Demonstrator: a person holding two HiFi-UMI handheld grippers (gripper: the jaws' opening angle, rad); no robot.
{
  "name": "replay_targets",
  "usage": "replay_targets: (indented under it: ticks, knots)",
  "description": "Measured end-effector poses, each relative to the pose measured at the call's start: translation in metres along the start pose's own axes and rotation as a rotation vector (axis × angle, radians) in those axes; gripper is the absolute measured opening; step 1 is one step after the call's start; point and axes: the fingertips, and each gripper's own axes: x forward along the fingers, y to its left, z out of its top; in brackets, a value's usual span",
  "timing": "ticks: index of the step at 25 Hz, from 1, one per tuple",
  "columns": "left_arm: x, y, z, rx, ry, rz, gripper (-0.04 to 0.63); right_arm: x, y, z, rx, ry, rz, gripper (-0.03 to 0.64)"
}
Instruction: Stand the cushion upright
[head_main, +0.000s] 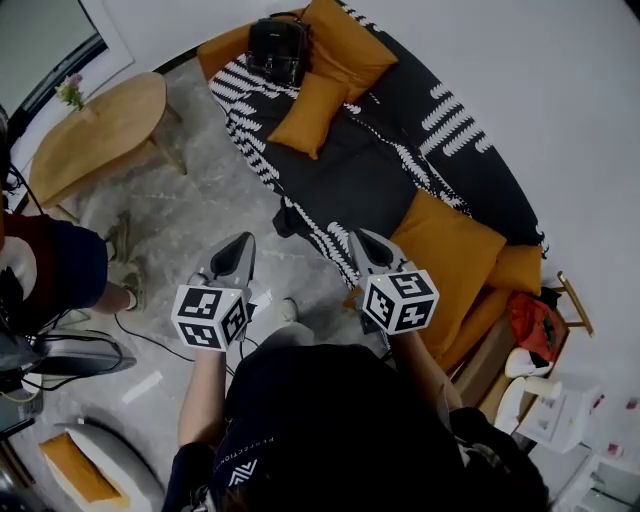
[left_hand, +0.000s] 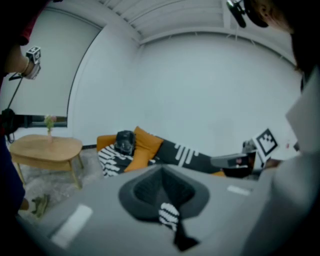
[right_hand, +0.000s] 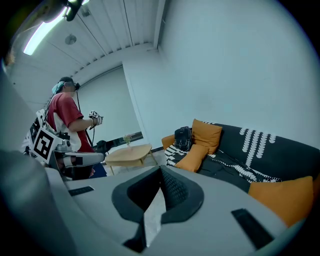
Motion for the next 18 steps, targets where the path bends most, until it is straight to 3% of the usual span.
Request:
replay_targets:
  ticks: [8,18]
  knots:
    - [0.018,0.038,0.0,0.018,0.036,-0.031,0.008,0.039,0.003,-0.001,0.033,0.012,-0.037,-0.008]
    - [0.074,0.072,0.013,0.009,0.06,-0.024,0.009,0.103,-0.034,0.021,0.075,0.017,-0.05,0.013]
